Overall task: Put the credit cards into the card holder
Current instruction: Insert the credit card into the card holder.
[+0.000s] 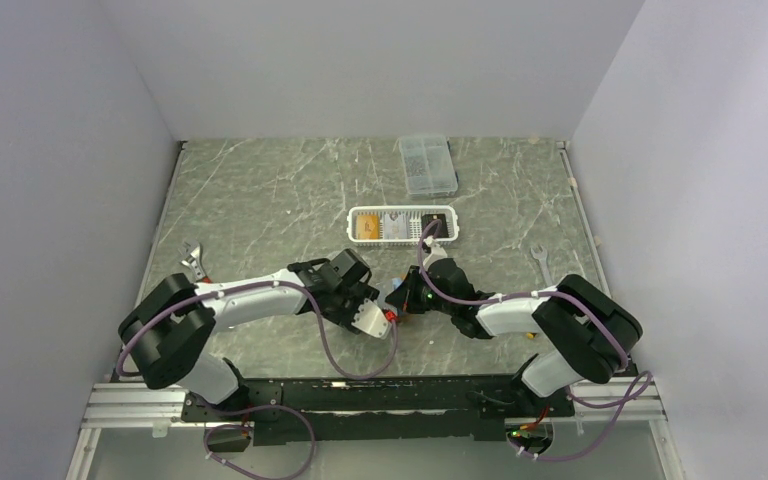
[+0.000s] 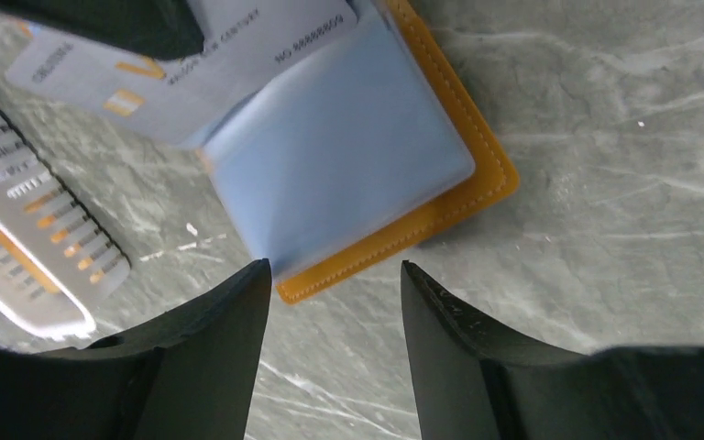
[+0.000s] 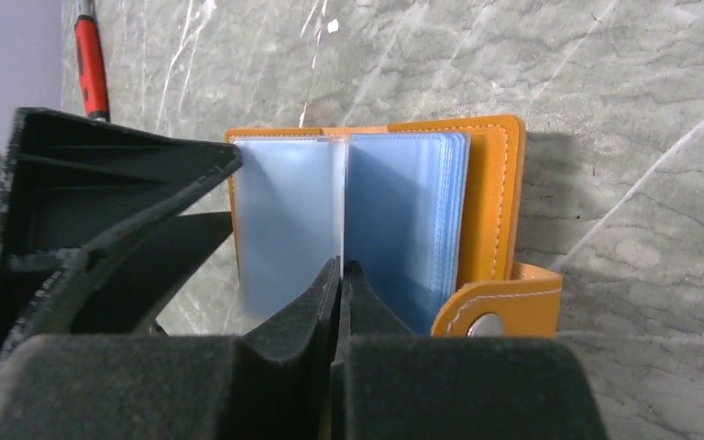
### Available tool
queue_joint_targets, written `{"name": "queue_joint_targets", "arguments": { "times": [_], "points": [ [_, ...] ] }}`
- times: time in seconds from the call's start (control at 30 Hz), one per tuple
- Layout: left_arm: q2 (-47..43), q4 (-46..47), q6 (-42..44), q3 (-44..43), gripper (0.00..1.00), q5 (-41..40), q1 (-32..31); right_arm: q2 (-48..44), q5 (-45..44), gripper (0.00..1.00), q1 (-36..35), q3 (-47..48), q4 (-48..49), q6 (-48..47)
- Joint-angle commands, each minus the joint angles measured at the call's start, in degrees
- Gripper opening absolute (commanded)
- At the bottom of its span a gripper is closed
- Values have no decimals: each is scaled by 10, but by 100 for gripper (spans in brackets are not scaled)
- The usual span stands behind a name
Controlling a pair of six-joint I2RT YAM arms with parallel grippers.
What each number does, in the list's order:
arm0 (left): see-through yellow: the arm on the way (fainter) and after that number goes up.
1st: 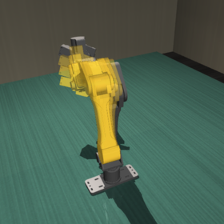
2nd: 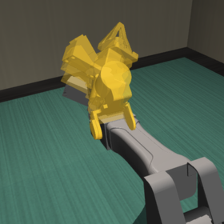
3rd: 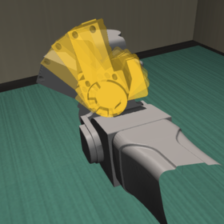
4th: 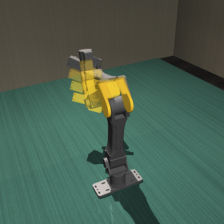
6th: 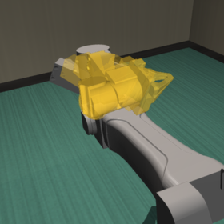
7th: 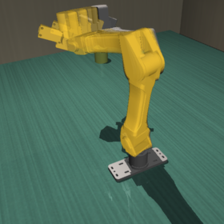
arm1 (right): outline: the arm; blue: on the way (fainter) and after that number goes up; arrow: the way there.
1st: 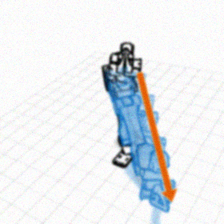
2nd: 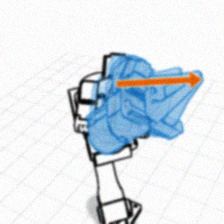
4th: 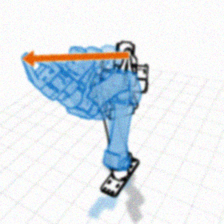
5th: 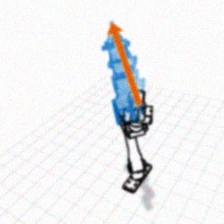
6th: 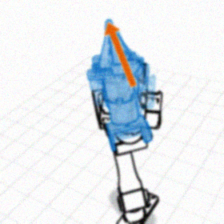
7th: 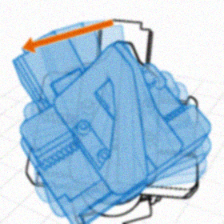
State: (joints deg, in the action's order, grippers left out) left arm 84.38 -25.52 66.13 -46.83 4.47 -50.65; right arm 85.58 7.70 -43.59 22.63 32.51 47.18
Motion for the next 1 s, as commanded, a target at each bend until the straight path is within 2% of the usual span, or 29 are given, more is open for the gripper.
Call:
{"name": "queue_joint_targets", "arguments": {
  "times": [0.0, 0.33, 0.6, 0.97],
  "points": [
    [19, 47, 24, 0, 59, 13, -14, -2, -11, 0, -2, 5, -7, 3],
    [68, 6, 7, -28, 55, 45, -23, -14, -34, 0, -1, -7, 5, 17],
    [85, -24, -2, -29, 54, 53, -30, 11, -35, 0, -1, -32, 26, 27],
    [85, -26, -45, -42, 53, 51, -30, 37, 2, 0, -6, -36, 24, 18]
  ]
}}
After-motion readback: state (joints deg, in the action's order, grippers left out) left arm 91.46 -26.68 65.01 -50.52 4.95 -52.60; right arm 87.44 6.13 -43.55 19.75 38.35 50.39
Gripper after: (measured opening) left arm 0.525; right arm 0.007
